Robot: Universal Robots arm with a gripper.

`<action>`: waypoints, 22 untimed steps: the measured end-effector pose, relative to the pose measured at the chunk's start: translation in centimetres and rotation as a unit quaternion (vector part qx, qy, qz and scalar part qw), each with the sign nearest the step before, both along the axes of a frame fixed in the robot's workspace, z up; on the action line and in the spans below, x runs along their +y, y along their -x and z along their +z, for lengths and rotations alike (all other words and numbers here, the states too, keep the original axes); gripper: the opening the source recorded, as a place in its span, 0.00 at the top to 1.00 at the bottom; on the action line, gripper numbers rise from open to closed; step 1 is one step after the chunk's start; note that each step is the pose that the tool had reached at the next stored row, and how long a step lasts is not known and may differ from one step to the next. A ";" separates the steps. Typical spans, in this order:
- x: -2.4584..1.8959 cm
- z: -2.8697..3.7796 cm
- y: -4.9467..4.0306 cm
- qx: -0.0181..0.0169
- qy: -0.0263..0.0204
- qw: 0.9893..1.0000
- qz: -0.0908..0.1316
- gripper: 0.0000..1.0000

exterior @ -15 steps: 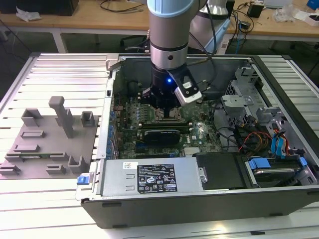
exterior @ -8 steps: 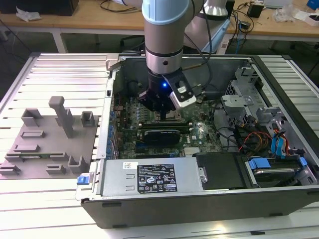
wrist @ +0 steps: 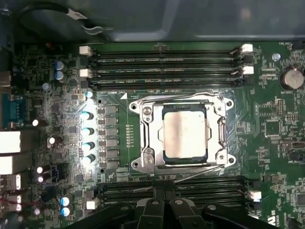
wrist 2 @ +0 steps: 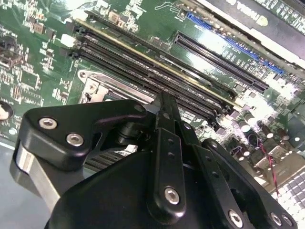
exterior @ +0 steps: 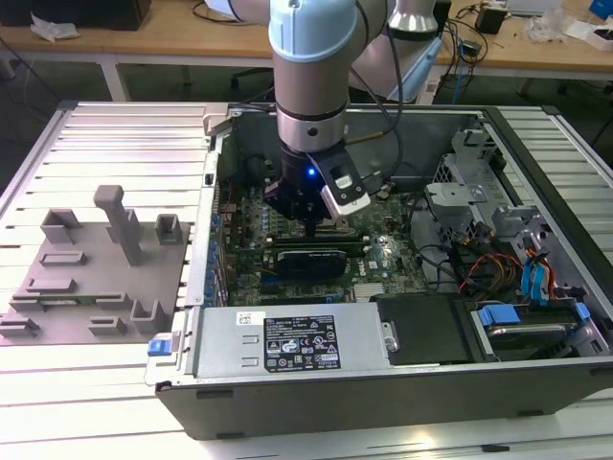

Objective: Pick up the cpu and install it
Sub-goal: 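Install the second cpu locking lever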

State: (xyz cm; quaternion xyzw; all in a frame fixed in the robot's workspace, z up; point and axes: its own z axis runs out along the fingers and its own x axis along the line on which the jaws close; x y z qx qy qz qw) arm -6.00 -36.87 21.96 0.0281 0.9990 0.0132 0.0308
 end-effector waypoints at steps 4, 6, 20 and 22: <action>0.00 -0.31 0.43 0.000 -0.005 1.000 -0.019 0.89; 0.00 -0.46 0.77 0.000 -0.011 1.000 -0.024 0.89; -0.05 -1.41 1.16 0.001 -0.040 0.998 -0.054 0.89; -0.22 -1.54 1.17 0.001 -0.043 0.997 -0.058 0.89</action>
